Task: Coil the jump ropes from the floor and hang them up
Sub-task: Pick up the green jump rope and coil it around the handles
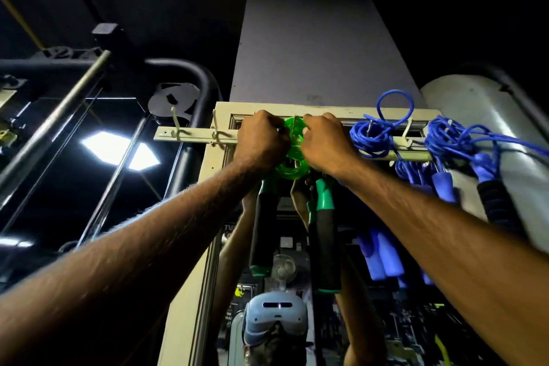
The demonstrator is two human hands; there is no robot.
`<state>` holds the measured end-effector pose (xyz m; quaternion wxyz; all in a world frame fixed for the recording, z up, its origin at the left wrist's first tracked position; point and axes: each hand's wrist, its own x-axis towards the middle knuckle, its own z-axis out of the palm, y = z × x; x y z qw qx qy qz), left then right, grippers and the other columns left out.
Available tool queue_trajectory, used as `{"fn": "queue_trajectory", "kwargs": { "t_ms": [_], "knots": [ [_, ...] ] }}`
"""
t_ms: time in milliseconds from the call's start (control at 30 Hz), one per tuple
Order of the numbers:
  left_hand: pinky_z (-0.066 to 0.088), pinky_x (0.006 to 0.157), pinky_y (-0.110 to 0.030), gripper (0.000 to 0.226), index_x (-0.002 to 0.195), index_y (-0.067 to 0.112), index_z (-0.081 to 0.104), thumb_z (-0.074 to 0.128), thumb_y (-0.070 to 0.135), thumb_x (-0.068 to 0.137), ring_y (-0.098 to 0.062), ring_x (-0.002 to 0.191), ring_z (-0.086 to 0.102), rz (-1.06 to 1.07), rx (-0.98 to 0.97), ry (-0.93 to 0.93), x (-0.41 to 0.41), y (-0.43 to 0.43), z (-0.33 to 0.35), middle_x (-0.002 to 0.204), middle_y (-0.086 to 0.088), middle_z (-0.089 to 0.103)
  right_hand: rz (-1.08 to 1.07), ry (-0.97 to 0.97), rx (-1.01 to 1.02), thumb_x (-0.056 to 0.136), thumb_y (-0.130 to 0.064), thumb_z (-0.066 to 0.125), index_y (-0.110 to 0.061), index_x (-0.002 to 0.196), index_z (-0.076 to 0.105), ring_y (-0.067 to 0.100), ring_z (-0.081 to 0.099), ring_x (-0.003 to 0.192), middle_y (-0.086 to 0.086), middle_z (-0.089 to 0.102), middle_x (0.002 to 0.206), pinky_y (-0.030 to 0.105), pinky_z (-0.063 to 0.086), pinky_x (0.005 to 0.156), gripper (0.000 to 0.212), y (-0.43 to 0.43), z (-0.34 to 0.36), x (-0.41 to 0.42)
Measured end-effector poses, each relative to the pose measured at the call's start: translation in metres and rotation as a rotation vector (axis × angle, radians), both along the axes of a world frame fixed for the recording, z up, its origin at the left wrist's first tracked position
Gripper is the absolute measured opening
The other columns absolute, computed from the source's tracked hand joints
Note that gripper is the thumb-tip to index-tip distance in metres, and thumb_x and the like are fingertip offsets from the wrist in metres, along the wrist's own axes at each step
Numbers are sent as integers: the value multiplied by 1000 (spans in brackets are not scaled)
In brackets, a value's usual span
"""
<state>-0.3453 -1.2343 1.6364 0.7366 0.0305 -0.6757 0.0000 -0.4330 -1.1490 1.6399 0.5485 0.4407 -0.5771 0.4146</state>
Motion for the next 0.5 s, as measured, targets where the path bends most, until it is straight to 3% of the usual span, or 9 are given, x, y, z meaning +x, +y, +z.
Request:
{"fn": "queue_trajectory", "kwargs": {
  "t_ms": [133, 200, 267, 300, 367, 500],
  "knots": [
    [56, 60, -18, 32, 125, 14, 65, 63, 22, 94, 0, 59, 62, -81, 23, -3, 2, 3, -4, 123, -5, 69, 46, -1, 1, 96, -8, 47, -7, 128, 55, 26, 55, 106, 14, 51, 127, 26, 42, 75, 33, 5, -6, 2],
    [49, 61, -12, 32, 124, 15, 65, 62, 25, 94, 6, 58, 56, -48, 20, 9, 5, 6, -4, 122, -4, 70, 93, -27, -9, 96, -9, 48, -4, 120, 59, 22, 56, 95, 15, 56, 123, 20, 39, 63, 27, 7, -4, 5],
    [38, 58, -6, 31, 122, 15, 67, 62, 27, 94, 11, 57, 47, -4, 14, 17, 9, 8, -5, 120, -2, 71, 143, -66, -15, 97, -11, 48, -4, 124, 57, 18, 54, 90, 14, 55, 126, 17, 33, 53, 29, 8, -3, 8],
    [40, 60, -8, 30, 121, 15, 67, 62, 28, 94, 11, 58, 48, -6, 15, 11, 10, 9, -6, 118, -3, 71, 154, -77, -17, 98, -13, 47, -5, 128, 55, 17, 52, 89, 13, 54, 128, 16, 30, 51, 32, 8, -4, 9],
    [49, 68, -18, 31, 121, 14, 67, 62, 30, 94, 5, 62, 54, -22, 27, -7, 14, 11, -9, 117, -4, 71, 166, -96, -24, 99, -18, 46, -8, 132, 51, 16, 53, 90, 12, 53, 127, 18, 31, 51, 35, 8, -6, 11],
    [48, 83, -25, 31, 117, 17, 69, 62, 35, 93, -9, 87, 62, 5, 52, 6, 22, 12, -12, 118, 0, 71, 184, -159, -31, 100, -24, 46, -11, 137, 45, 10, 53, 78, 7, 54, 125, 15, 32, 44, 39, 10, -8, 12]
  ]
}}
